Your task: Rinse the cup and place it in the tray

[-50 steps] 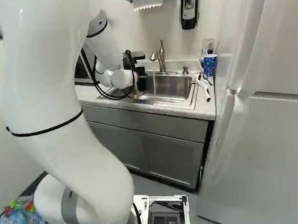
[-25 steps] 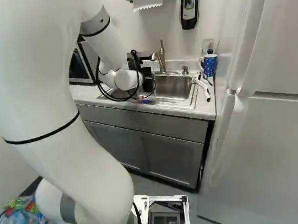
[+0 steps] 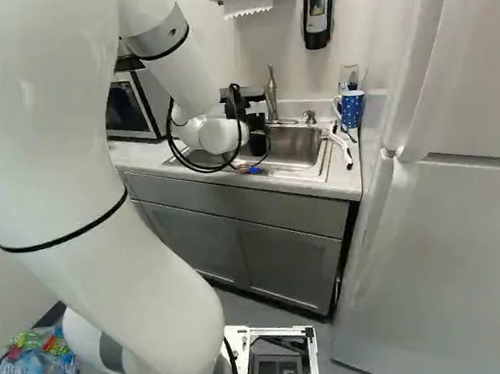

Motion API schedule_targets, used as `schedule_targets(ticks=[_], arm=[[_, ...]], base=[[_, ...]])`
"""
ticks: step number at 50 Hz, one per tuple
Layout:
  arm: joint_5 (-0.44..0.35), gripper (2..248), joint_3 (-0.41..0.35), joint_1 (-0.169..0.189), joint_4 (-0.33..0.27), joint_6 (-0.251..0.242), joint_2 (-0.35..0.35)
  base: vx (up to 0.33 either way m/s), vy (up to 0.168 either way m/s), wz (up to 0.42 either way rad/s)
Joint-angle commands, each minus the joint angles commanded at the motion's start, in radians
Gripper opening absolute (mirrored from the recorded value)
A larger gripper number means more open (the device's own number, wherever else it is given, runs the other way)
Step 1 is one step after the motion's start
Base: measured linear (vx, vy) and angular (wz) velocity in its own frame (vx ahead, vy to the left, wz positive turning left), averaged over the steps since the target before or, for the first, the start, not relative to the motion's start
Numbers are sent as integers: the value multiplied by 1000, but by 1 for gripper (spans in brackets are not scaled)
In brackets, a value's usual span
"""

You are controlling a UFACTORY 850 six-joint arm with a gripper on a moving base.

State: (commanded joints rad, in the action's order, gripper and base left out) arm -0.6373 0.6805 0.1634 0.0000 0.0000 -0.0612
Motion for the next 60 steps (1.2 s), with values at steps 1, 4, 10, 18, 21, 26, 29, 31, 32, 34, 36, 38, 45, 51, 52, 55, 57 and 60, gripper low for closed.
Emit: schedule_targets(ticks=[1,4,10,18,21,26,29,31,32,34,36,38,45,51,52,55,57,60], arm=[[0,121,0,0,0,0,0],[0,121,0,0,0,0,0],[0,121,0,0,0,0,0],[0,121,0,0,0,0,0],[0,121,0,0,0,0,0],[0,121,0,0,0,0,0],[0,121,0,0,0,0,0],[0,121,0,0,0,0,0],[0,121,0,0,0,0,0],[0,121,0,0,0,0,0],[0,121,0,0,0,0,0],[0,121,0,0,0,0,0],[0,121,0,0,0,0,0],[0,121,0,0,0,0,0],[0,121,0,0,0,0,0],[0,121,0,0,0,0,0],[0,121,0,0,0,0,0],[0,121,0,0,0,0,0]], base=[[0,0,0],[0,0,0],[0,0,0],[0,0,0],[0,0,0],[0,0,0],[0,0,0],[0,0,0],[0,0,0],[0,0,0],[0,0,0],[0,0,0],[0,0,0],[0,0,0],[0,0,0],[0,0,0],[0,0,0],[0,0,0]])
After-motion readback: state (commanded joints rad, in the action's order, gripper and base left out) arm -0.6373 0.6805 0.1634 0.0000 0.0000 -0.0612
